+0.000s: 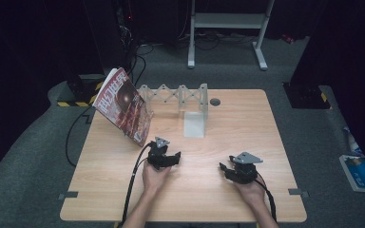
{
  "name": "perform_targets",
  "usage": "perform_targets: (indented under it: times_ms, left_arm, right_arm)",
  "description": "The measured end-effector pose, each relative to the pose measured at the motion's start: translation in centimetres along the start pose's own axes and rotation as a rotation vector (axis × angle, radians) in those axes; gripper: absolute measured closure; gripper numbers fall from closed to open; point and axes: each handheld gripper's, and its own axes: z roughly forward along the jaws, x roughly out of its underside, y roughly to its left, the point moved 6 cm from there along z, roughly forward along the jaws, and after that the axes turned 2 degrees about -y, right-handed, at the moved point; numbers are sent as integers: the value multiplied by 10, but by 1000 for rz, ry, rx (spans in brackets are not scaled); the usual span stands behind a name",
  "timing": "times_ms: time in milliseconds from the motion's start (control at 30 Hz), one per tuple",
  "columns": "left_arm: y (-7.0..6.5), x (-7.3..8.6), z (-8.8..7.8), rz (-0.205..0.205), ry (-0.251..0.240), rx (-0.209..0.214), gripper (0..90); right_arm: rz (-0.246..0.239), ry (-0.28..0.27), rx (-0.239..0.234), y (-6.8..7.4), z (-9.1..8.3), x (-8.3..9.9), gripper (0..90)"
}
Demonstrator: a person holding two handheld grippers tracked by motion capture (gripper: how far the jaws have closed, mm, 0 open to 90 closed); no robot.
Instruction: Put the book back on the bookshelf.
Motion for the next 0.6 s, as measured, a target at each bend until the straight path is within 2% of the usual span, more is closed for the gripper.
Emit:
perform_targets:
  times_ms: [167,233,333,600]
  left_arm:
    - [-1,0,1,23,-8,-20,293]
    - [-4,2,2,66,-12,-46,291]
    - [-5,5,2,90,-31,-64,292]
    - [-8,9,0,88,-51,-66,293]
  right_arm:
    - [-1,0,0,0,0,0,447]
    - [0,0,0,0,0,0,447]
    - [2,0,0,0,0,0,447]
    - [0,0,1,0,0,0,445]
